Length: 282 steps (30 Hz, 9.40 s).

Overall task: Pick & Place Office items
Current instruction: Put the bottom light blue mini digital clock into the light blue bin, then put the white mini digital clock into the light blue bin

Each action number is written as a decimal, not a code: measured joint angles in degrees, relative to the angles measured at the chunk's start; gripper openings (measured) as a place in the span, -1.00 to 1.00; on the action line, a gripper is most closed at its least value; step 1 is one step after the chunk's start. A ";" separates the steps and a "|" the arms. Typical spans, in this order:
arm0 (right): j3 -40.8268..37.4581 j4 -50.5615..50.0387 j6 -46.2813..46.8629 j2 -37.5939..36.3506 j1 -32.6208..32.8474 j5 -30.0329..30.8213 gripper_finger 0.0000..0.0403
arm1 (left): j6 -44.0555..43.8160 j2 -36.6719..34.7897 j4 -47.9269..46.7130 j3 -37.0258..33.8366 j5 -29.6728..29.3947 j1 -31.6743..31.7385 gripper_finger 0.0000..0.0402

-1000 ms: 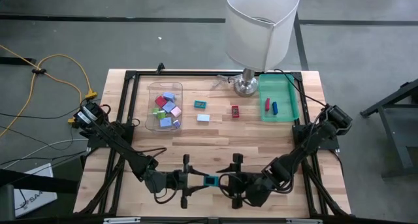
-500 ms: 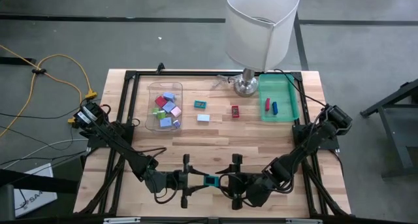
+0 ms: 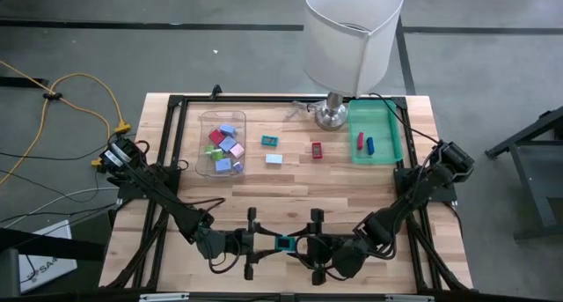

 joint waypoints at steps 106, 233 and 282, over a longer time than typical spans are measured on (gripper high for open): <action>-29.34 -82.45 112.87 -3.85 -10.53 23.48 -0.24 | 0.38 0.04 -1.55 0.00 0.20 -0.61 0.18; -53.42 8.88 19.52 -51.08 -61.84 -28.55 -0.08 | -6.12 -5.49 -15.45 -0.02 -9.25 -4.24 0.18; -53.42 13.21 10.86 -51.06 -42.91 -35.90 -0.09 | -13.07 -8.02 -45.21 -0.02 34.57 38.31 -0.04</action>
